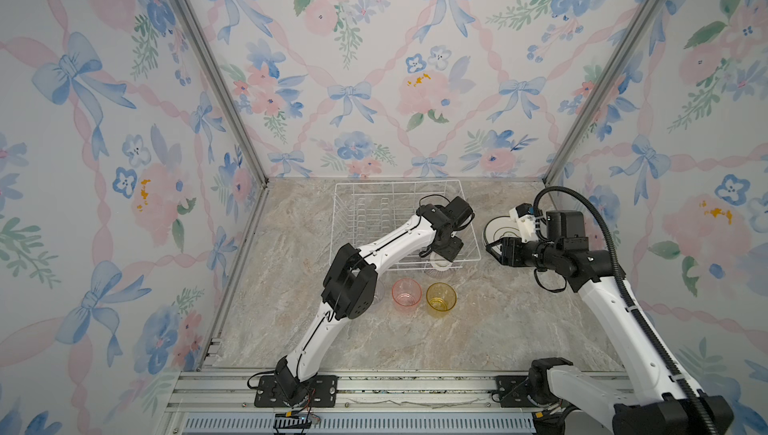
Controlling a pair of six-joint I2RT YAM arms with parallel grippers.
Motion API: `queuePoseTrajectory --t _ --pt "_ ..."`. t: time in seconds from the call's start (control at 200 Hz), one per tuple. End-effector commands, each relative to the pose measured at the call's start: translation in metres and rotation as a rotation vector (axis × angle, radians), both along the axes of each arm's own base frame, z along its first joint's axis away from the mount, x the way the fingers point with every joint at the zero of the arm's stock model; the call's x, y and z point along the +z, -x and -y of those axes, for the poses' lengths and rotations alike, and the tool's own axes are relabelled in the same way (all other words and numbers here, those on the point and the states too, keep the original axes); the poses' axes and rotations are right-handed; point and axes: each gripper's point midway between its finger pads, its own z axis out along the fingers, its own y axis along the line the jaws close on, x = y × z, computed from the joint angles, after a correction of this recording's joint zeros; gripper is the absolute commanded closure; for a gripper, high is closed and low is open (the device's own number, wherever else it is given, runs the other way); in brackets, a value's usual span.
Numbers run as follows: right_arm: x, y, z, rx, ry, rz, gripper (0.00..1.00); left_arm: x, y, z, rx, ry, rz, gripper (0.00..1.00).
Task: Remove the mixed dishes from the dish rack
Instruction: 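Lower the left gripper onto the purple-striped bowl in the rack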
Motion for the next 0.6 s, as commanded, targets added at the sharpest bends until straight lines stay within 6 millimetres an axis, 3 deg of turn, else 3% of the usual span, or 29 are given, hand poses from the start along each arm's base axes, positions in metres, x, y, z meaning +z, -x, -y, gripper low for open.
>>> queuePoseTrajectory --t 0.0,0.21,0.595 --pt "0.001 0.000 -0.001 -0.002 -0.022 0.006 0.44 -0.022 0.028 -0.021 -0.032 -0.116 -0.081 0.27" --pt "0.002 0.000 0.000 -0.006 -0.025 0.002 0.44 -0.021 0.017 -0.047 -0.012 -0.163 -0.064 0.27" --pt "0.000 -0.002 0.000 -0.010 -0.027 -0.019 0.44 -0.005 -0.018 -0.064 -0.009 -0.149 -0.021 0.27"
